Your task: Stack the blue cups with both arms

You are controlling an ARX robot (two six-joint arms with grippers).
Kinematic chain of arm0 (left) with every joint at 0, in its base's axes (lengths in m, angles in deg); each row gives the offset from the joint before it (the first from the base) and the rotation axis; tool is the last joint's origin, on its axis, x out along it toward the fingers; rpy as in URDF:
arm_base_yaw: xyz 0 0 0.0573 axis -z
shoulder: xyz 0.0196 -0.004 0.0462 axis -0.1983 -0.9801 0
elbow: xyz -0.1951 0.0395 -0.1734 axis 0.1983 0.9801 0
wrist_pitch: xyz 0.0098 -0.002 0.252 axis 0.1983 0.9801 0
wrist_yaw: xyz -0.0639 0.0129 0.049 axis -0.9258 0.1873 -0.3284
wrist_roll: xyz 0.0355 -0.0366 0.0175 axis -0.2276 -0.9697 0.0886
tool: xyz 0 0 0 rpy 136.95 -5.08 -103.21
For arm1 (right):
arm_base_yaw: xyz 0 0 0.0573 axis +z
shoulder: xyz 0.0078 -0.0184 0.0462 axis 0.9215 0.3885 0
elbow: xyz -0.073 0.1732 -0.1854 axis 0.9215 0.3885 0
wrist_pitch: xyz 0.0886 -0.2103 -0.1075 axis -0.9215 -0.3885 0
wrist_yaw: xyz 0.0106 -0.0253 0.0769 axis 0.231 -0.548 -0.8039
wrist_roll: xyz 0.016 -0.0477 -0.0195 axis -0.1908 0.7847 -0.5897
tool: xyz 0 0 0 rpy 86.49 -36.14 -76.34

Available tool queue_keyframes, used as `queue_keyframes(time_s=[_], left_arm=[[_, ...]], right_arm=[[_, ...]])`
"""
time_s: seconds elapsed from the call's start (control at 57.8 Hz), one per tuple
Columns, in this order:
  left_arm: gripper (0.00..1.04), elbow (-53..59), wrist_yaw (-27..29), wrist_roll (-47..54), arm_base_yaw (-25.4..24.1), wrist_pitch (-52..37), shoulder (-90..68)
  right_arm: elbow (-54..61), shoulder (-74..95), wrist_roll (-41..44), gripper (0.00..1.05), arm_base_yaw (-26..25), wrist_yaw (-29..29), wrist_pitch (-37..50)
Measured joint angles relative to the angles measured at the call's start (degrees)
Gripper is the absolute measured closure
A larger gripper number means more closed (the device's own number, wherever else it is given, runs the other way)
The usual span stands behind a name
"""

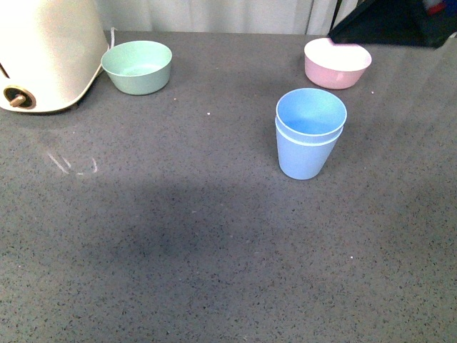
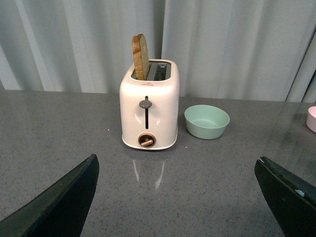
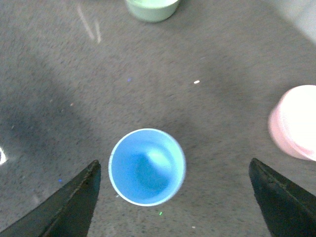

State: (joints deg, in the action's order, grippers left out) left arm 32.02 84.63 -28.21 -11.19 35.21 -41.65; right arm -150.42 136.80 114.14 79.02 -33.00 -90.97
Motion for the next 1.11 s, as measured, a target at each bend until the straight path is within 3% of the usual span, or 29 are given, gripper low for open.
queue_keyframes(time_s=[0.052, 0.138, 0.363, 0.432, 0.484, 0.553, 0.813, 0.882, 1.107], left_arm=[[0.09, 0.02, 0.0, 0.0, -0.02, 0.0, 0.0], [0.09, 0.02, 0.0, 0.0, -0.02, 0.0, 0.0], [0.09, 0.0, 0.0, 0.0, 0.0, 0.0, 0.0], [0.09, 0.02, 0.0, 0.0, 0.0, 0.0, -0.02], [0.09, 0.02, 0.02, 0.0, 0.0, 0.0, -0.02], [0.09, 0.02, 0.04, 0.0, 0.0, 0.0, 0.0], [0.09, 0.0, 0.0, 0.0, 0.0, 0.0, 0.0], [0.09, 0.02, 0.0, 0.02, 0.0, 0.0, 0.0], [0.09, 0.02, 0.0, 0.02, 0.0, 0.0, -0.02]], right_arm=[[2.36, -3.54, -2.1, 0.07, -2.1, -0.68, 2.99], [9.57, -12.02, -7.3, 0.09, -7.04, 0.11, 11.72], [12.94, -14.51, -10.91, 0.1, -7.98, 1.22, 14.21], [20.09, -15.65, -17.99, 0.21, -6.38, 17.22, 30.88], [25.81, -17.14, -23.58, 0.3, -5.99, 25.0, 41.53], [31.56, -19.43, -27.26, 0.41, -6.29, 29.75, 50.18], [46.9, -29.05, -32.2, 0.9, -8.28, 28.98, 57.9], [49.55, -31.32, -32.28, 1.02, -10.23, 25.68, 58.23], [55.91, -38.42, -32.5, 1.03, -11.76, 25.64, 57.81]])
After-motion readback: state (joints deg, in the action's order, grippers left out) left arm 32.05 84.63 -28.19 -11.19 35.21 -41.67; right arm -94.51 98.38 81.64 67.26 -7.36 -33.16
